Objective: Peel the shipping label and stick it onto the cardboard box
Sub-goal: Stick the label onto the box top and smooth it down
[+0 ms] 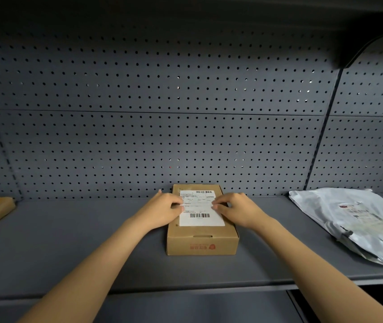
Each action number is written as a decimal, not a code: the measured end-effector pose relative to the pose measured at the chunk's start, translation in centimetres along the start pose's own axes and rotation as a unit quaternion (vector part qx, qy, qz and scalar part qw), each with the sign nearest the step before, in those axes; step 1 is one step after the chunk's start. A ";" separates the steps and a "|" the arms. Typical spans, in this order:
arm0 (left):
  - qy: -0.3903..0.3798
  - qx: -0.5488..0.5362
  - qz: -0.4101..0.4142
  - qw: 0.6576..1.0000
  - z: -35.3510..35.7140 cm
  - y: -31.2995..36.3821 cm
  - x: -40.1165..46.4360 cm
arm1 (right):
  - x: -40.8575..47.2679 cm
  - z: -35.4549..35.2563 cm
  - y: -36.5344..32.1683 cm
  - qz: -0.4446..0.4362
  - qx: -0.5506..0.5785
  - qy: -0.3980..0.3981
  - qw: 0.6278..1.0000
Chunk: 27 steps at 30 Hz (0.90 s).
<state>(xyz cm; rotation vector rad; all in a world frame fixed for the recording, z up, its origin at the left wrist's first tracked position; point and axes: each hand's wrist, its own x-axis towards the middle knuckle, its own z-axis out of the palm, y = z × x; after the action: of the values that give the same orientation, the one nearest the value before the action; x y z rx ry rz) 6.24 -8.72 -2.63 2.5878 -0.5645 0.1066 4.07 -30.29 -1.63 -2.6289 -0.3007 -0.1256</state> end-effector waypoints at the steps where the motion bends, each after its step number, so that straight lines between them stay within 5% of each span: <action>1: 0.000 -0.006 -0.001 1.000 0.2 0.1 0.3 | 0.4 0.2 -0.3 -0.006 0.003 0.004 1.000; 18: -0.006 -0.007 -0.002 1.000 0.3 -0.5 2.7 | 3.2 0.6 0.6 -0.001 -0.060 -0.017 0.998; 27: -0.020 -0.028 0.020 0.999 0.9 1.5 4.3 | 4.9 1.9 -1.5 -0.031 0.007 -0.024 0.999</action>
<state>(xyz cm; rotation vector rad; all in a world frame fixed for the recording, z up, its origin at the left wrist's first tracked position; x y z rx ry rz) 9.56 -11.93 -1.97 2.5290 -0.6250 0.0526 8.53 -27.20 -1.92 -2.6125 -0.3981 -0.0805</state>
